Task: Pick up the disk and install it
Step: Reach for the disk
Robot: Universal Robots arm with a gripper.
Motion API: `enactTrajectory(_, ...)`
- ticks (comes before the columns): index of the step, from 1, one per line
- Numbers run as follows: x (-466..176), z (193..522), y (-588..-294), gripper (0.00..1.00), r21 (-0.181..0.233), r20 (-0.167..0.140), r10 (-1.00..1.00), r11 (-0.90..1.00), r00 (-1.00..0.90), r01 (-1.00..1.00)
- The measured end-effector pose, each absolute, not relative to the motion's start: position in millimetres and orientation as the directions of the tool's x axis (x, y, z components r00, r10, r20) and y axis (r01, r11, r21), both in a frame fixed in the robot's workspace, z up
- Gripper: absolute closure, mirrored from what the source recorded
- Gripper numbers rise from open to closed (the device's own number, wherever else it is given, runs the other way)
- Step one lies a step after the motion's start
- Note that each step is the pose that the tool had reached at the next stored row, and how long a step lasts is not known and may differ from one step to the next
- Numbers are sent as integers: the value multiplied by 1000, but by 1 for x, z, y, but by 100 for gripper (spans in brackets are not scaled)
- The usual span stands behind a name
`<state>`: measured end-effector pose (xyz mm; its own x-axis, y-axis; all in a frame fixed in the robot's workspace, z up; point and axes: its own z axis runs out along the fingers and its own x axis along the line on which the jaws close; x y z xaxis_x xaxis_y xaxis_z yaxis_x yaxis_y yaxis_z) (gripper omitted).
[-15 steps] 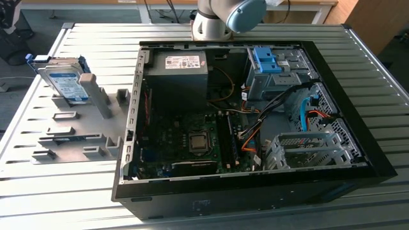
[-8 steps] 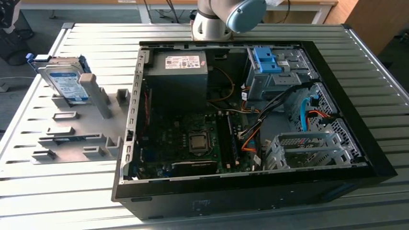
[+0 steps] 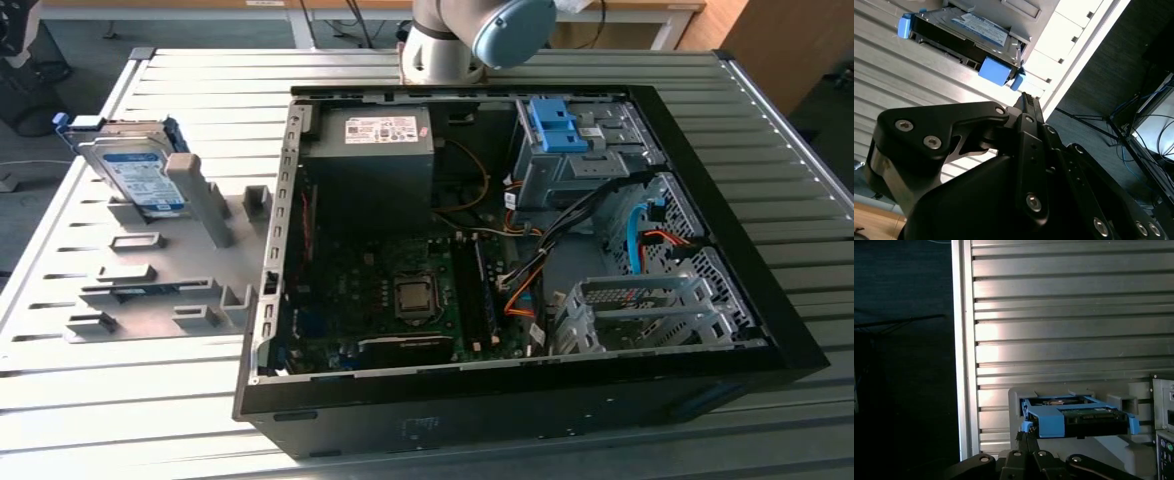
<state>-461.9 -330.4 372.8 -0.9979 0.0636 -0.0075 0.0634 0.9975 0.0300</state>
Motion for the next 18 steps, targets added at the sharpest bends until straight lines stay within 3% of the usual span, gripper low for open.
enactTrajectory(18,-462,374,-330,89,30,-8,64,998,-998,63)
